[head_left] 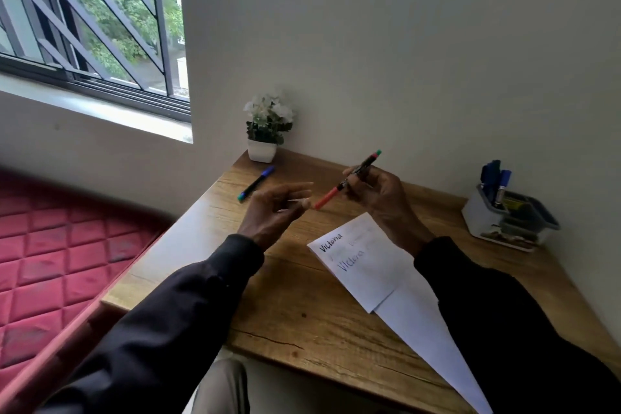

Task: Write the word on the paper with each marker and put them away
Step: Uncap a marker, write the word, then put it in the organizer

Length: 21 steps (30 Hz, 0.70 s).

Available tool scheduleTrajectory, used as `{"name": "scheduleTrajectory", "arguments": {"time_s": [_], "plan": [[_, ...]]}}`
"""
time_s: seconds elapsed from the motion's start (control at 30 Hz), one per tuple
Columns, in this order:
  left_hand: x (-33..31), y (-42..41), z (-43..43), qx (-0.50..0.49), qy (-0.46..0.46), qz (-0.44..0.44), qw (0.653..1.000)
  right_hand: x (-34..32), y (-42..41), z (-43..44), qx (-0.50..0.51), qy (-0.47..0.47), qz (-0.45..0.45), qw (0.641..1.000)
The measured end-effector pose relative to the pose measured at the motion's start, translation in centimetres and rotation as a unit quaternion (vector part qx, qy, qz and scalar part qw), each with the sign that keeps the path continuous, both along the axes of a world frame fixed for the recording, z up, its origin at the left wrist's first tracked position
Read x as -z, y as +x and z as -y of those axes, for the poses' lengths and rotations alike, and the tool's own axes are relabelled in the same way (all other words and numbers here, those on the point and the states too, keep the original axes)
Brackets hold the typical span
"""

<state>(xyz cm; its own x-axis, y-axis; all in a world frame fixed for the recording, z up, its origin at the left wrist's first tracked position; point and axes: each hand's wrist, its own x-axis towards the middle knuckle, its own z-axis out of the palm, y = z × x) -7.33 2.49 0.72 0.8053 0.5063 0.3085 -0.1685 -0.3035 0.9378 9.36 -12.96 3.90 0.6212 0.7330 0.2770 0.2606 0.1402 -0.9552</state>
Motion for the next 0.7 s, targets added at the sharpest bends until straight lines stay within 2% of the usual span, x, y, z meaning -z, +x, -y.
{"name": "scheduleTrajectory", "arguments": {"time_s": [0.13, 0.27, 0.4, 0.53, 0.63, 0.7], "plan": [[-0.9, 1.8, 2.2, 0.03, 0.034, 0.0, 0.999, -0.5, -1.8, 2.5, 0.029, 0.031, -0.048, 0.998], [-2.1, 2.6, 3.9, 0.042, 0.079, 0.0, 0.996, -1.6, -2.9, 3.6, 0.005, 0.047, -0.065, 0.997], [-3.6, 2.9, 4.6, 0.057, 0.141, 0.024, 0.988, -2.6, -2.5, 4.6, 0.015, 0.008, -0.063, 0.998], [-4.6, 3.0, 4.6, 0.088, 0.172, 0.006, 0.981, -3.0, -2.2, 5.0, -0.016, -0.017, -0.025, 0.999], [-4.6, 2.1, 1.4, 0.035, 0.206, -0.046, 0.977, -4.8, -0.6, 8.0, 0.062, 0.002, -0.019, 0.998], [-3.8, 0.2, -2.5, -0.009, 0.143, -0.065, 0.988, -6.8, 1.8, 11.6, 0.117, 0.032, -0.01, 0.993]]}}
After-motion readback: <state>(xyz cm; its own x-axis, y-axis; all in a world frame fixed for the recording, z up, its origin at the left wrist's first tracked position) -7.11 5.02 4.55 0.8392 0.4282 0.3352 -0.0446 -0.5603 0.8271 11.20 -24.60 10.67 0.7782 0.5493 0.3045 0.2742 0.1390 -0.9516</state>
